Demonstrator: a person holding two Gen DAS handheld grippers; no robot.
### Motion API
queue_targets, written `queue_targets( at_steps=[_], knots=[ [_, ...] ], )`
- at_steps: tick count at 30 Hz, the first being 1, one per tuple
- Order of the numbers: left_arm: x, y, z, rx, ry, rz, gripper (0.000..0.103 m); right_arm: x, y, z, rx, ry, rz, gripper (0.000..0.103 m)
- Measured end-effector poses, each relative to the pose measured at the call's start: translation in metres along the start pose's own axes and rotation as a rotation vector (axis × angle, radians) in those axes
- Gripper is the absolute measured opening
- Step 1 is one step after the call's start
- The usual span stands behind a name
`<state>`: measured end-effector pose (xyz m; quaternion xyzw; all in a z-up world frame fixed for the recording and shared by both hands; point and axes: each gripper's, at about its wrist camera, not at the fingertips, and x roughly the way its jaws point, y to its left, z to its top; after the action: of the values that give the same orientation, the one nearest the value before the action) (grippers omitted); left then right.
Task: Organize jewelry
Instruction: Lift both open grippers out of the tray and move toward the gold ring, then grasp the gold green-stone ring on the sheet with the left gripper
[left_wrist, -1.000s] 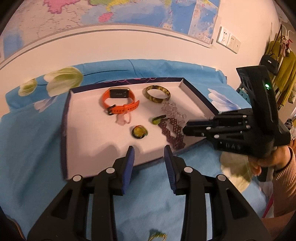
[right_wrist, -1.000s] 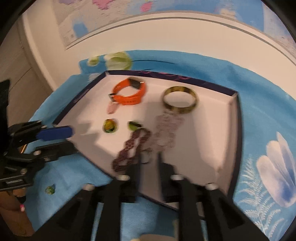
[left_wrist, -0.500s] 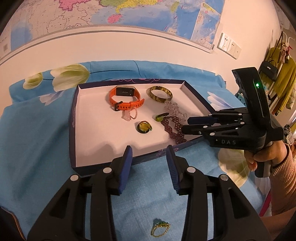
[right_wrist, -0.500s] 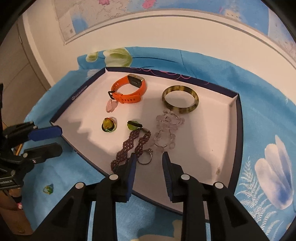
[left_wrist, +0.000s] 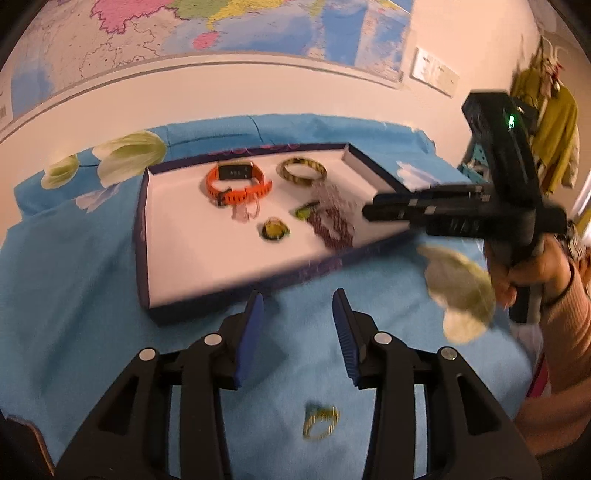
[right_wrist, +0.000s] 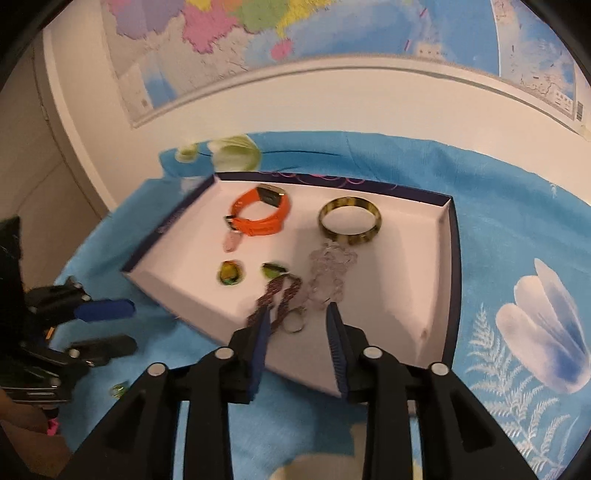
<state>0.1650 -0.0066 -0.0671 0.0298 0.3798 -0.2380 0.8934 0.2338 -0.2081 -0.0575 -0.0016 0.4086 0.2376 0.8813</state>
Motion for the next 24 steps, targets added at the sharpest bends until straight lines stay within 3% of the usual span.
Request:
queue_targets(
  at_steps=[7, 16, 24],
  knots=[
    [-0.014, -0.007, -0.036, 0.037, 0.056, -0.003, 0.038, -0.022, 0.024, -0.02, -0.054, -0.027, 0.08, 0.034],
    [-0.019, -0.014, -0.06, 0.045, 0.102, 0.004, 0.035, -0.017, 0.074, -0.05, -0.146, 0.021, 0.182, 0.034],
    [-0.018, -0.016, -0.061, 0.025, 0.105, 0.014, 0.02, -0.009, 0.095, -0.059, -0.156, 0.044, 0.237, 0.034]
  ],
)
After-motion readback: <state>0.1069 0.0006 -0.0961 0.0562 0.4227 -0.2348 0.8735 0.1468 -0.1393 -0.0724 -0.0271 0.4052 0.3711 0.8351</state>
